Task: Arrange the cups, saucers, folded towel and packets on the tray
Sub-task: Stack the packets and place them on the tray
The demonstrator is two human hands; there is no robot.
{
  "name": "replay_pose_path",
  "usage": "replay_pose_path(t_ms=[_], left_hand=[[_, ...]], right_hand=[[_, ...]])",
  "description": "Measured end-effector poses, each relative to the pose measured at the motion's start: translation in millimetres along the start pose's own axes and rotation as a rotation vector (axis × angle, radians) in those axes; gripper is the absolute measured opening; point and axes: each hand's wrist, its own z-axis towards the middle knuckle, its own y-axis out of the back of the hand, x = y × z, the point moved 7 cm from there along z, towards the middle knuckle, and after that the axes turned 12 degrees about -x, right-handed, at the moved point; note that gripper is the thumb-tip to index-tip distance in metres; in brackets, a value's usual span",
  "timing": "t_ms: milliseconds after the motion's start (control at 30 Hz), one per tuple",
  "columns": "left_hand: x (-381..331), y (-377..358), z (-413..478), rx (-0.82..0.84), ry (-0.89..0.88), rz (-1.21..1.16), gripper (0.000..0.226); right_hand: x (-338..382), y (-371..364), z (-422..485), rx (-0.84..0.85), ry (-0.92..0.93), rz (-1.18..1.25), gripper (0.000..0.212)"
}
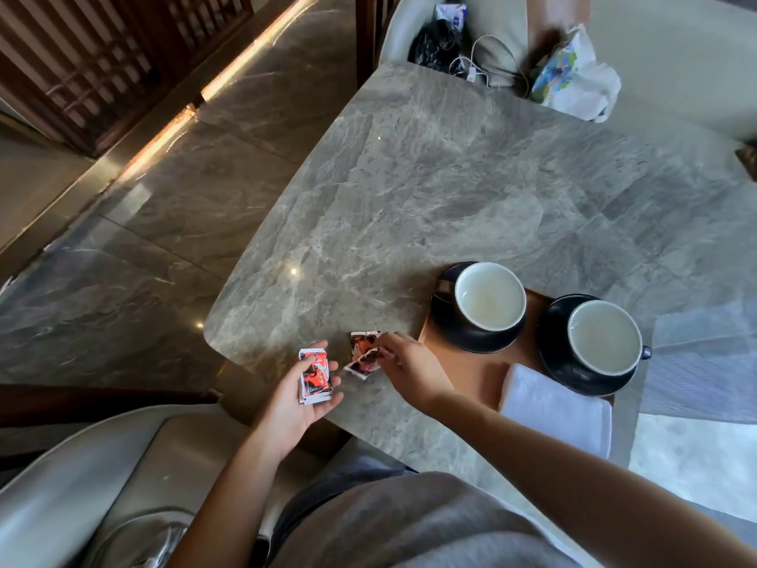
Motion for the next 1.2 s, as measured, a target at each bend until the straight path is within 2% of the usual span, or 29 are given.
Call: replay_pose_path(t_ms=[133, 300, 433, 533, 600, 733, 867, 967, 1067, 1133, 1200], left_hand=[[4, -9, 1, 0.007, 0.053, 0.047, 0.029], [13, -30, -6, 0.170, 0.131, 0.060, 0.033], [25, -37, -8, 0.188, 0.113, 0.184, 0.019], [27, -28, -4, 0.126, 0.082, 0.196, 0.031], [30, -23, -3, 0.114, 0.092, 0.156, 0.029], [30, -10, 0, 0.057, 0.060, 0.056, 0.036], [26, -4, -1, 0.051, 0.043, 0.039, 0.041], [25, -5, -2, 0.056, 0.068, -0.006, 0.035], [25, -10, -3, 0.078, 0.125, -0.035, 0.025], [23, -15, -3, 0.122, 0.163, -0.047, 0.028], [22, -20, -3, 0.168, 0.202, -0.051, 0.039]], right_hand=[[2, 26, 7, -0.110, -0.098, 0.209, 0.017], [34, 20, 9, 0.145, 0.032, 0.332, 0.016], [42, 10, 4, 0.128, 0.095, 0.216, 0.016], [28, 7, 10, 0.012, -0.026, 0.114, 0.023], [14, 6, 19, -0.003, -0.060, -0.090, 0.036], [0, -7, 26, 0.088, 0.016, -0.409, 0.055], [-4, -15, 24, 0.023, 0.057, -0.456, 0.053], [-5, -13, 24, 0.004, 0.040, -0.321, 0.035], [-9, 2, 25, -0.072, -0.135, 0.022, 0.018], [-11, 15, 25, -0.133, -0.262, 0.279, 0.017], [-7, 23, 23, -0.110, -0.337, 0.541, 0.026]])
